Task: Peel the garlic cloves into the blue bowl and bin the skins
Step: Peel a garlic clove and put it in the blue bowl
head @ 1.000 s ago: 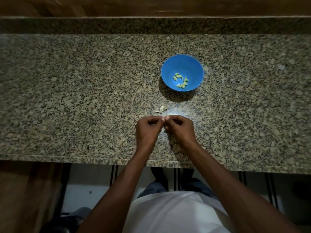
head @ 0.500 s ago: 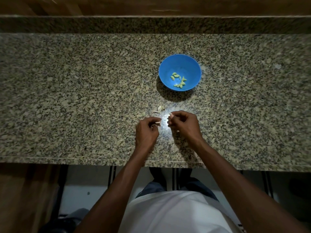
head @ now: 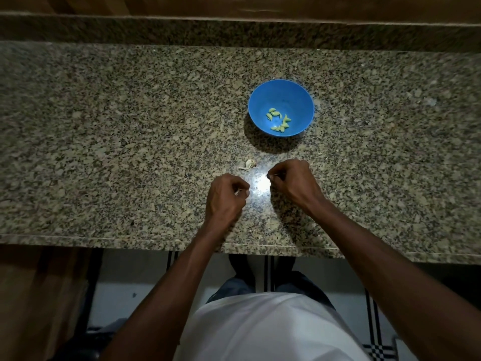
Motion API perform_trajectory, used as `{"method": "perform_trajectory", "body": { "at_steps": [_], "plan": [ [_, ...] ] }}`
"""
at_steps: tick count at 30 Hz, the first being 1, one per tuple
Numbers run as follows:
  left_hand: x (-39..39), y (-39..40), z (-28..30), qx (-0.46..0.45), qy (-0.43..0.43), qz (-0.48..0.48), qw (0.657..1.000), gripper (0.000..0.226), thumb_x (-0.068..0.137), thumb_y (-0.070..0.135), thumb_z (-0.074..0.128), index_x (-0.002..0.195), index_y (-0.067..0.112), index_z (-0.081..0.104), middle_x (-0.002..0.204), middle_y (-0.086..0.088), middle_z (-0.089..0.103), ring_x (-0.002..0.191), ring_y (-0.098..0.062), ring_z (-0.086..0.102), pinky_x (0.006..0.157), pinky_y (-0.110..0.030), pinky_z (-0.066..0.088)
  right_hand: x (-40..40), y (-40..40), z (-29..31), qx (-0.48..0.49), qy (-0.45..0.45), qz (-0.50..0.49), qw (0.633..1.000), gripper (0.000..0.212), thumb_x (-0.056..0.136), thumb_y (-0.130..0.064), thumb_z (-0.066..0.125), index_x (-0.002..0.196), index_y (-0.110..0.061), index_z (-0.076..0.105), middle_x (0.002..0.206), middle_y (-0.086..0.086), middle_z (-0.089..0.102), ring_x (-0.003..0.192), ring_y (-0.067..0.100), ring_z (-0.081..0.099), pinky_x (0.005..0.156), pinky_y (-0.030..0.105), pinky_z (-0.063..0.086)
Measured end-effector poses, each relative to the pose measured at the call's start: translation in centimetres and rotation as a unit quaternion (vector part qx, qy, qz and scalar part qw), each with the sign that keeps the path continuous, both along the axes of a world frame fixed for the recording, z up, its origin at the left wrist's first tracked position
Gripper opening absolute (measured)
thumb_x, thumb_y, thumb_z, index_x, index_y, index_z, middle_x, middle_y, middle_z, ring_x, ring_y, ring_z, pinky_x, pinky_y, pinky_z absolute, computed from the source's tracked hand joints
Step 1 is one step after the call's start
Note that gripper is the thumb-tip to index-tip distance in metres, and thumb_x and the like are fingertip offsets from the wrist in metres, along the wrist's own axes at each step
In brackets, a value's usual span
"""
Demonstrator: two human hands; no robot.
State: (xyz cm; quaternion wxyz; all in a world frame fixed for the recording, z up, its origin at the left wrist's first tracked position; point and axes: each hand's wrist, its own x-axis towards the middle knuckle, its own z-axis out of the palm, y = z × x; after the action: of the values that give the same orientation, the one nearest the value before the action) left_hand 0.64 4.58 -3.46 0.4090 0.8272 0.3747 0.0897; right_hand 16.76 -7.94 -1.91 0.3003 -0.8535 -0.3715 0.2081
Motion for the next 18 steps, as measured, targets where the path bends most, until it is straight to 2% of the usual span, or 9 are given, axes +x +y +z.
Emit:
{"method": "perform_trajectory", "body": {
  "at_steps": [3, 8, 12, 15, 18],
  "plan": [
    [0.0, 0.3, 0.0, 0.033, -0.013, 0.000, 0.999, 0.011, 0.083, 0.020, 0.085, 0.092, 0.015, 0.083, 0.095, 0.003, 0.077, 0.080, -0.006, 0.068, 0.071, -0.014, 0.052, -0.1, 0.3, 0.0, -0.017, -0.041, 0.021, 0.999, 0.011, 0.086, -0.005, 0.072, 0.088, -0.005, 0.082, 0.083, 0.008, 0.080, 0.071, 0.020, 0.073, 0.069, 0.043, 0.063],
    [0.3, 0.9, -0.6, 0.059, -0.011, -0.014, 0.998, 0.014, 0.083, 0.022, 0.084, 0.095, 0.016, 0.081, 0.098, 0.002, 0.077, 0.087, -0.010, 0.070, 0.082, -0.032, 0.062, 0.4, 1.3, -0.3, -0.090, -0.085, 0.055, 0.991, 0.007, 0.084, -0.005, 0.074, 0.081, -0.008, 0.079, 0.075, 0.008, 0.076, 0.061, 0.021, 0.071, 0.061, 0.043, 0.063],
    [0.6, 1.2, -1.0, 0.067, 0.004, -0.017, 0.998, 0.017, 0.081, 0.027, 0.084, 0.096, 0.021, 0.080, 0.097, 0.006, 0.076, 0.087, -0.007, 0.070, 0.082, -0.036, 0.062, 0.2, 1.7, -0.4, -0.114, -0.153, 0.100, 0.977, 0.005, 0.086, -0.009, 0.075, 0.082, -0.006, 0.075, 0.074, 0.013, 0.072, 0.063, 0.028, 0.069, 0.054, 0.044, 0.059],
    [0.7, 1.2, -1.0, 0.062, 0.012, -0.021, 0.998, 0.017, 0.080, 0.027, 0.086, 0.096, 0.022, 0.080, 0.098, 0.006, 0.075, 0.087, -0.007, 0.069, 0.081, -0.036, 0.062, 0.4, 1.9, -0.4, -0.124, -0.165, 0.111, 0.972, 0.004, 0.085, -0.008, 0.073, 0.084, -0.006, 0.075, 0.074, 0.012, 0.072, 0.063, 0.028, 0.068, 0.055, 0.043, 0.059],
    [0.7, 1.3, -1.1, 0.062, 0.013, -0.021, 0.998, 0.020, 0.078, 0.027, 0.087, 0.097, 0.021, 0.081, 0.099, 0.004, 0.075, 0.089, -0.011, 0.070, 0.081, -0.036, 0.062, 0.4, 1.9, -0.5, -0.143, -0.164, 0.128, 0.967, 0.011, 0.084, -0.006, 0.064, 0.084, -0.008, 0.076, 0.076, 0.011, 0.072, 0.064, 0.027, 0.068, 0.056, 0.044, 0.059]
  ]
}}
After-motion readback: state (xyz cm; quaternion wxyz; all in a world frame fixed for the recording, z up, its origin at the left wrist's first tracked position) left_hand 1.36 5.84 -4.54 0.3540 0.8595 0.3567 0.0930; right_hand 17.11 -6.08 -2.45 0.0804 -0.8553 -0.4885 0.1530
